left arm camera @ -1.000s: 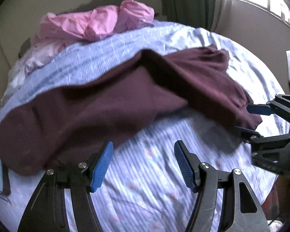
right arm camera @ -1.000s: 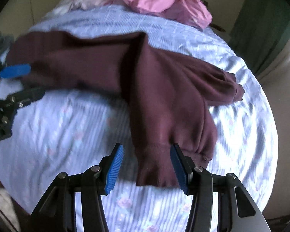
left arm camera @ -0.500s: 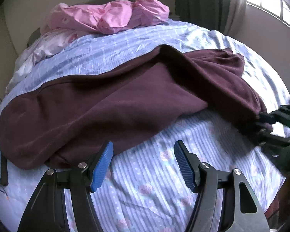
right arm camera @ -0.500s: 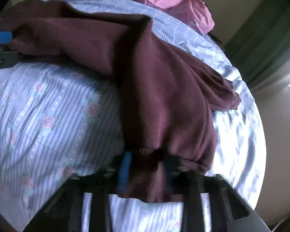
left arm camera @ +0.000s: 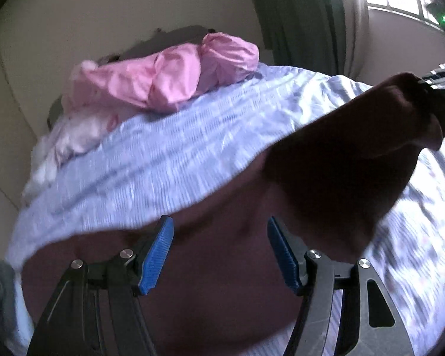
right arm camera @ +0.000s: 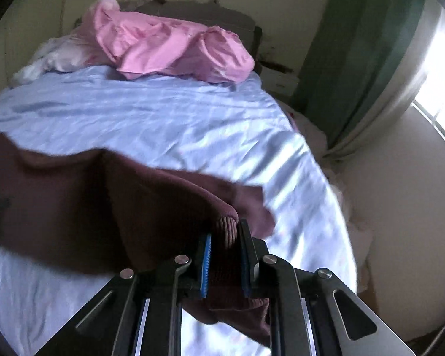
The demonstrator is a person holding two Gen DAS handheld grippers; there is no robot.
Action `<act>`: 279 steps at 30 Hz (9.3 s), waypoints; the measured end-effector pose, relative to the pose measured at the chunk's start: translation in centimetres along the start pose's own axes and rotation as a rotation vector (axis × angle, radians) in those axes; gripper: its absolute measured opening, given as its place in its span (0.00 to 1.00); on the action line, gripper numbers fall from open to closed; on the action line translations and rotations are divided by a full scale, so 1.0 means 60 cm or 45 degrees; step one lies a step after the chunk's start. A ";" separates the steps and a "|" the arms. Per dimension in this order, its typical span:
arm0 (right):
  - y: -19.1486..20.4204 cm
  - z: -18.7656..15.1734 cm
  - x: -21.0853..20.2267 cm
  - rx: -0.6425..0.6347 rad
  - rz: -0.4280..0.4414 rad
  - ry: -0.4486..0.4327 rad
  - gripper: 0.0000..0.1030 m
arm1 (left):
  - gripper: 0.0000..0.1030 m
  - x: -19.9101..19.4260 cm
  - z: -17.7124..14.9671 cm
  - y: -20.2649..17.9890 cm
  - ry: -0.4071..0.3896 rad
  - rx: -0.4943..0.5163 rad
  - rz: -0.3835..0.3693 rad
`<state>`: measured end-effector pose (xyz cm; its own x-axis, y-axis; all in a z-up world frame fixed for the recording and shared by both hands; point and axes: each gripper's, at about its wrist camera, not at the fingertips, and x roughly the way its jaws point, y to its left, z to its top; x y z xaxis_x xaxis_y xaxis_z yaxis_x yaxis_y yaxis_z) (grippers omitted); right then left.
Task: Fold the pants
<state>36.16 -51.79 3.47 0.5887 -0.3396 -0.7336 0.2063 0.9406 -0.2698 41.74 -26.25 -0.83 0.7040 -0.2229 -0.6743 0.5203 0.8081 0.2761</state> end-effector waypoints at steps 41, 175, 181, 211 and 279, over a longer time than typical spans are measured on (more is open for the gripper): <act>0.204 0.184 0.032 -0.244 0.177 0.064 0.50 | 0.70 0.113 0.061 0.228 0.191 0.040 -0.186; 0.672 -0.130 -0.211 -0.088 0.549 -0.321 0.67 | 0.90 -0.203 -0.453 0.494 -0.207 -0.663 0.415; 0.681 -0.210 -0.181 -0.039 0.388 -0.334 0.67 | 0.74 -0.166 -0.491 0.520 -0.244 -0.744 0.370; 0.750 -0.183 -0.109 0.018 0.237 -0.231 0.65 | 0.57 0.016 -0.448 0.605 -0.111 -0.743 0.145; 0.672 -0.191 -0.106 0.119 0.523 0.097 0.48 | 0.73 -0.102 -0.320 0.496 0.119 -0.505 0.556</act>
<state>31.77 -11.80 -9.92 0.5778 0.0672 -0.8134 0.0386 0.9932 0.1095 43.65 9.64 -1.65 0.7571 0.2107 -0.6183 -0.0408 0.9599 0.2772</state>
